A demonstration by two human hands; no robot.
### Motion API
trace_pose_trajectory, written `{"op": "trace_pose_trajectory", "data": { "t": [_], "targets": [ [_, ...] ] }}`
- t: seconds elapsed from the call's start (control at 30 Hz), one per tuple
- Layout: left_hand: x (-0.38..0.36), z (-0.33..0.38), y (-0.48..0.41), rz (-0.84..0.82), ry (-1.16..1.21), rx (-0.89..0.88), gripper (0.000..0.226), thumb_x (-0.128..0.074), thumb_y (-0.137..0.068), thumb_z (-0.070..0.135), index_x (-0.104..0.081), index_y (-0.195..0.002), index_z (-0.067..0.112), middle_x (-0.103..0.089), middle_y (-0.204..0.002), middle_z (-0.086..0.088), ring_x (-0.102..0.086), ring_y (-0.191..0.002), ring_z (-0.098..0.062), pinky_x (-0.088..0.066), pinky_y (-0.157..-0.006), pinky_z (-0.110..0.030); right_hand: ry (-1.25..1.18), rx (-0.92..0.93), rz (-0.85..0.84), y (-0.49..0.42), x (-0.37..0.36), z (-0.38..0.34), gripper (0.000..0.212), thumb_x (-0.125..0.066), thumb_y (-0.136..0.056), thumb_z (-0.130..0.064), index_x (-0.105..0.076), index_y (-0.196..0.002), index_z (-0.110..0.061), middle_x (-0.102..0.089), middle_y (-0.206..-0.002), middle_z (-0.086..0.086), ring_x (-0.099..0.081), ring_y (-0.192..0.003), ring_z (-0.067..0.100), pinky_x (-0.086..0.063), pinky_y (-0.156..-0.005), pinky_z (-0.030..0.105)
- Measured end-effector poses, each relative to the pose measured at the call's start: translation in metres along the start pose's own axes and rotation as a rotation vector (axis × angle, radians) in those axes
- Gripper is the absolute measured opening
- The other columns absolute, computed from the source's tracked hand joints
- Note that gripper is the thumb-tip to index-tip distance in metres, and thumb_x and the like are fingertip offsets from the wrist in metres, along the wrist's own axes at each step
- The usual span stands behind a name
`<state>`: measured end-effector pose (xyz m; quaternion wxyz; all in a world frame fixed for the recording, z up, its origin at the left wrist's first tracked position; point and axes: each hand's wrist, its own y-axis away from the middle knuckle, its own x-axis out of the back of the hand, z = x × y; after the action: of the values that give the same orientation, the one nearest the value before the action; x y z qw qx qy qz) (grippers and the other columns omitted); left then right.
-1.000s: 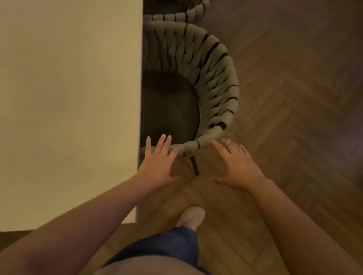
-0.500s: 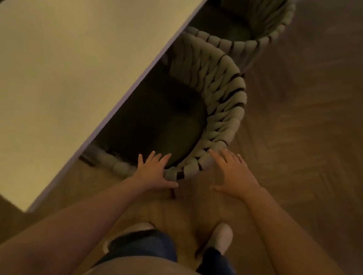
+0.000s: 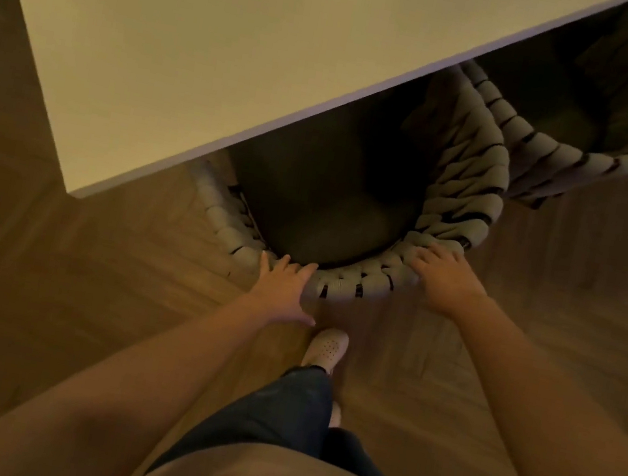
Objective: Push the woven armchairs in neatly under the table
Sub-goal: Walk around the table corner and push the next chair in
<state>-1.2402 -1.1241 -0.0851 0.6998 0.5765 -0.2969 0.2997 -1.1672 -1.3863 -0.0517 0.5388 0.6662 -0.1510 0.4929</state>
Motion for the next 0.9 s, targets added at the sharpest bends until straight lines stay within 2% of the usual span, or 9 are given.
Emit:
{"op": "trace_pose_trajectory", "data": {
  "t": [0.07, 0.13, 0.23, 0.33, 0.47, 0.6, 0.7, 0.8, 0.9],
  "targets": [
    [-0.001, 0.015, -0.009, -0.013, 0.017, -0.028, 0.102, -0.07, -0.076, 0.059, -0.015, -0.154, 0.024, -0.034, -0.155, -0.004, -0.024, -0.145, -0.028, 0.001, -0.115, -0.06, 0.04, 0.007, -0.016, -0.009, -0.001, 0.018, 0.062, -0.049, -0.096, -0.018, -0.023, -0.152, -0.027, -0.023, -0.158, 0.003, -0.015, -0.147, 0.026, -0.015, -0.118, 0.049],
    [0.0, 0.028, -0.02, -0.026, 0.059, -0.048, 0.095, -0.071, -0.078, 0.054, -0.021, -0.153, 0.023, -0.037, -0.153, -0.003, -0.03, -0.142, -0.026, -0.011, -0.118, -0.055, 0.099, 0.056, -0.034, -0.02, -0.002, 0.034, 0.061, -0.047, -0.096, -0.017, -0.023, -0.151, -0.028, -0.023, -0.158, 0.003, -0.017, -0.146, 0.026, -0.012, -0.117, 0.049],
    [-0.003, 0.05, -0.033, -0.031, 0.042, 0.015, 0.082, -0.069, -0.082, 0.05, -0.031, -0.149, 0.019, -0.037, -0.151, -0.005, -0.026, -0.143, -0.029, -0.021, -0.117, -0.053, 0.177, 0.122, -0.005, -0.037, -0.003, 0.062, 0.059, -0.047, -0.095, -0.018, -0.026, -0.15, -0.028, -0.032, -0.154, 0.003, -0.025, -0.144, 0.024, -0.008, -0.118, 0.048],
    [-0.01, 0.068, -0.035, 0.085, 0.009, 0.124, 0.056, -0.064, -0.086, 0.045, -0.049, -0.133, 0.02, -0.056, -0.132, -0.003, -0.043, -0.131, -0.027, -0.026, -0.112, -0.052, 0.221, 0.182, 0.0, -0.052, -0.007, 0.088, 0.058, -0.049, -0.095, -0.019, -0.029, -0.149, -0.03, -0.036, -0.152, -0.001, -0.023, -0.145, 0.023, -0.006, -0.118, 0.051],
    [-0.017, 0.081, -0.032, 0.199, 0.027, 0.265, 0.027, -0.06, -0.089, 0.032, -0.056, -0.115, 0.024, -0.064, -0.109, 0.0, -0.054, -0.112, -0.024, -0.035, -0.102, -0.044, 0.328, 0.305, -0.035, -0.079, -0.002, 0.109, 0.047, -0.052, -0.095, -0.022, -0.042, -0.141, -0.032, -0.039, -0.151, -0.004, -0.03, -0.141, 0.023, -0.02, -0.116, 0.044],
    [-0.014, 0.089, -0.035, 0.2, -0.029, 0.353, 0.026, -0.056, -0.091, 0.036, -0.057, -0.115, 0.027, -0.065, -0.108, 0.0, -0.055, -0.109, -0.024, -0.034, -0.097, -0.04, 0.346, 0.418, -0.027, -0.094, -0.003, 0.121, 0.039, -0.051, -0.095, -0.023, -0.052, -0.132, -0.034, -0.052, -0.14, -0.006, -0.047, -0.126, 0.02, -0.033, -0.107, 0.037],
    [-0.019, 0.096, -0.029, 0.194, -0.019, 0.379, 0.026, -0.057, -0.089, 0.036, -0.057, -0.113, 0.029, -0.064, -0.107, 0.001, -0.055, -0.108, -0.023, -0.033, -0.098, -0.04, 0.322, 0.361, -0.102, -0.084, -0.002, 0.115, 0.042, -0.052, -0.096, -0.028, -0.048, -0.138, -0.03, -0.049, -0.142, -0.001, -0.047, -0.128, 0.024, -0.036, -0.107, 0.037],
    [-0.032, 0.104, -0.015, 0.176, -0.012, 0.402, 0.032, -0.059, -0.087, 0.037, -0.055, -0.119, 0.03, -0.063, -0.112, 0.001, -0.053, -0.113, -0.023, -0.031, -0.103, -0.042, 0.221, 0.335, -0.07, -0.064, -0.014, 0.112, 0.032, -0.053, -0.094, -0.024, -0.06, -0.126, -0.023, -0.059, -0.129, 0.005, -0.055, -0.117, 0.026, -0.044, -0.099, 0.037],
    [-0.052, 0.11, 0.002, 0.158, -0.003, 0.414, 0.041, -0.059, -0.088, 0.039, -0.052, -0.127, 0.029, -0.06, -0.123, 0.0, -0.049, -0.121, -0.024, -0.028, -0.107, -0.043, 0.269, 0.481, -0.064, -0.049, -0.028, 0.118, 0.041, -0.056, -0.092, -0.024, -0.054, -0.132, -0.028, -0.058, -0.131, 0.0, -0.054, -0.119, 0.022, -0.041, -0.099, 0.035]
  ]
}}
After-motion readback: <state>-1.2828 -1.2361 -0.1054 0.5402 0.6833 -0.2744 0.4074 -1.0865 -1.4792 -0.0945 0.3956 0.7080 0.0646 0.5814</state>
